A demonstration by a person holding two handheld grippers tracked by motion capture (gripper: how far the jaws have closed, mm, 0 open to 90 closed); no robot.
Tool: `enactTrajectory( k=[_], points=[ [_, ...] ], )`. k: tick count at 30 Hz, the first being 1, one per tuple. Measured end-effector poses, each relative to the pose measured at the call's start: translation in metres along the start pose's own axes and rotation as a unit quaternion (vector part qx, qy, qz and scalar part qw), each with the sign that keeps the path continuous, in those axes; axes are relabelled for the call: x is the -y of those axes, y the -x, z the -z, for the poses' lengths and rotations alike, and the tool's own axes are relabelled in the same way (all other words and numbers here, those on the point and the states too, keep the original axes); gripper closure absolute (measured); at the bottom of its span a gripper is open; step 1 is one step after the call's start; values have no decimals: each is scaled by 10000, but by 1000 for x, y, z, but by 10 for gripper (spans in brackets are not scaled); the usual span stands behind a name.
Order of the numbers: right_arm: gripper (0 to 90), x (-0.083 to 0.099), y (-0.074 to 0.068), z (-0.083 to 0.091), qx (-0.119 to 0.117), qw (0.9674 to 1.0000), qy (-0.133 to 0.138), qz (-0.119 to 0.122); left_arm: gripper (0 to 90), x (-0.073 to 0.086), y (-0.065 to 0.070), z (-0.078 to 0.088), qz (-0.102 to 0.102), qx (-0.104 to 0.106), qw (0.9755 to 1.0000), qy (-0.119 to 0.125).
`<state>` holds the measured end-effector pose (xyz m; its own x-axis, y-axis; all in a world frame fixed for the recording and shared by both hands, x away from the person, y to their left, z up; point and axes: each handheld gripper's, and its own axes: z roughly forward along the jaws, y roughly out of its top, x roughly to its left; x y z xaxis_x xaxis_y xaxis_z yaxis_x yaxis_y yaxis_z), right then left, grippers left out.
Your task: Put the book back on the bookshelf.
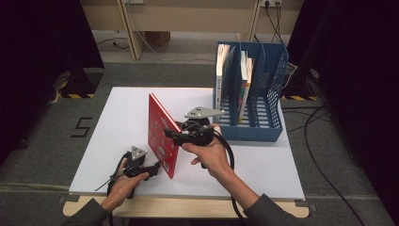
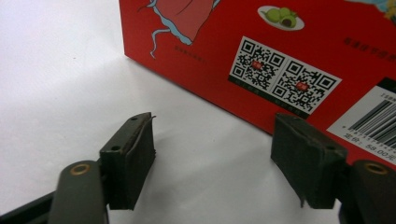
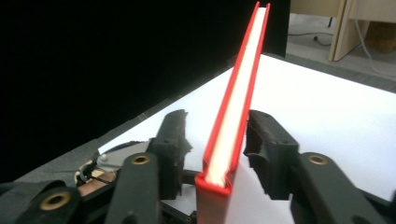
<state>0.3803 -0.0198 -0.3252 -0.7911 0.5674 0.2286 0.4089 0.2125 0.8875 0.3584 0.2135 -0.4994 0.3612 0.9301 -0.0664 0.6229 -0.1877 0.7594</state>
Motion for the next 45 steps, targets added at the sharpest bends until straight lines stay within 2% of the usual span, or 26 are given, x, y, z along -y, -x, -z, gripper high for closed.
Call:
enactTrajectory(
  k=[4, 5, 10, 13, 15, 16, 19, 22, 24, 25, 26, 27, 31, 34, 39, 41, 43, 44, 45],
  points=[
    [633, 5, -1, 2, 96, 9999, 33, 103, 267, 0, -1, 0, 3, -19, 10000, 11],
    [669, 9, 0, 1, 110, 9998, 130, 91, 263, 0, -1, -1, 5, -19, 10000, 12],
    [704, 15, 3, -2, 184, 9993, 289, 123, 245, 0, 0, -2, 26, -40, 10000, 41],
    [779, 4, 11, -5, 134, 9995, 254, 143, 187, -4, 5, -8, 129, 43, 9999, 53],
    [769, 0, 14, -7, 106, 9995, 254, 163, 194, -8, 8, -13, 229, 42, 9997, 119],
    [771, -6, 18, -9, -5, 9997, 182, 171, 193, -8, 8, -13, 243, 34, 9996, 119],
    [783, -8, 23, -11, -34, 9995, 206, 250, 191, -7, 0, -10, 386, -12, 9991, 179],
    [782, 1, 28, -7, -123, 9991, 328, 258, 188, -4, -12, -6, 443, -97, 9989, 128],
    [779, 9, 31, -2, -159, 9987, 473, 143, 186, -2, -20, -3, 384, -200, 9990, 80],
    [779, 11, 31, -2, -189, 9983, 522, 199, 185, -2, -22, -3, 390, -215, 9990, 97],
    [778, 11, 29, -3, -119, 9983, 490, 294, 184, -1, -25, -2, 384, -235, 9990, 80],
    [771, 12, 28, -5, -130, 9984, 465, 304, 184, 0, -30, 0, 380, -316, 9988, 72],
    [768, 14, 27, -9, -162, 9985, 449, 263, 183, 1, -39, 2, 461, -349, 9983, 62],
    [767, 15, 29, -11, -169, 9987, 448, 188, 183, 2, -45, 3, 542, -387, 9977, 88],
    [785, 16, 36, -17, -141, 9985, 520, 30, 182, 2, -46, 3, 544, -394, 9977, 88],
    [788, 14, 45, -18, -152, 9980, 575, -193, 181, 2, -47, 4, 574, -371, 9976, 101],
    [787, 13, 54, -19, -221, 9961, 639, -562, 181, 2, -48, 3, 624, -360, 9973, 121],
    [787, 13, 54, -19, -221, 9961, 639, -562, 181, 2, -49, 4, 643, -352, 9972, 124],
    [784, 12, 59, -19, -241, 9949, 672, -711, 180, 2, -50, 4, 659, -329, 9972, 131]
  ],
)
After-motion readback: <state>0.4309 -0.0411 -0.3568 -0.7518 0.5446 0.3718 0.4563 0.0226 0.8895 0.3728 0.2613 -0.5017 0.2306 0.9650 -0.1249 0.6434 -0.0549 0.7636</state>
